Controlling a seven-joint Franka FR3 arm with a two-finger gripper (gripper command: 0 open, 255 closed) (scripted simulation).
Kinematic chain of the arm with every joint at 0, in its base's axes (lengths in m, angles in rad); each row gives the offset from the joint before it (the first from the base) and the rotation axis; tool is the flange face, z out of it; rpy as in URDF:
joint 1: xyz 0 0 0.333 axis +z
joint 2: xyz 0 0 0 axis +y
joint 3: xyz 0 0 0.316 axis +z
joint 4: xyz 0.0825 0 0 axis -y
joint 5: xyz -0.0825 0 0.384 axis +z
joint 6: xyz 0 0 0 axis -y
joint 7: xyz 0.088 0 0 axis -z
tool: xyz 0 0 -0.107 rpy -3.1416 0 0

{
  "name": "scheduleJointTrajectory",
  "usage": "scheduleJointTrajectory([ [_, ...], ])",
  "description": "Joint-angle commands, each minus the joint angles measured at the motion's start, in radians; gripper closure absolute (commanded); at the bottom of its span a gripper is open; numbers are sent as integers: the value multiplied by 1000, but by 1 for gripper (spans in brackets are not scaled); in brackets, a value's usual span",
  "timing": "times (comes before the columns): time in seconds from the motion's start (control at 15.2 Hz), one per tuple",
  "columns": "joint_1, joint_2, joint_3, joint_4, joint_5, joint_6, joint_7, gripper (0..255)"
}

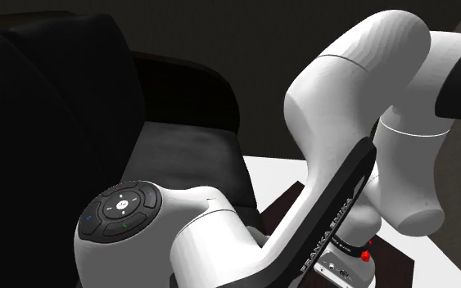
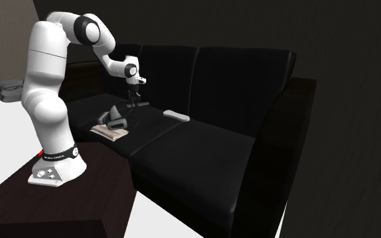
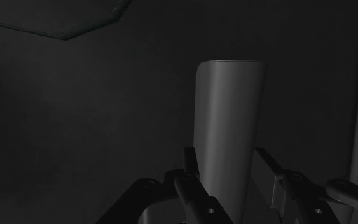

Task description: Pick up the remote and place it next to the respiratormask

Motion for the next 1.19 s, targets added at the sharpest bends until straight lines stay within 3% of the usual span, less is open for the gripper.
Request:
scheduleJointTrajectory([
  [0.0, 5, 20, -5, -6, -10, 25, 6, 255],
  [0.33, 17, 67, -20, -11, -34, 75, 18, 255],
  [0.79, 17, 67, -20, -11, -34, 75, 18, 255],
  [0.86, 17, 67, -20, -11, -34, 75, 18, 0],
  [1.12, 17, 66, -20, -12, -34, 75, 18, 0],
])
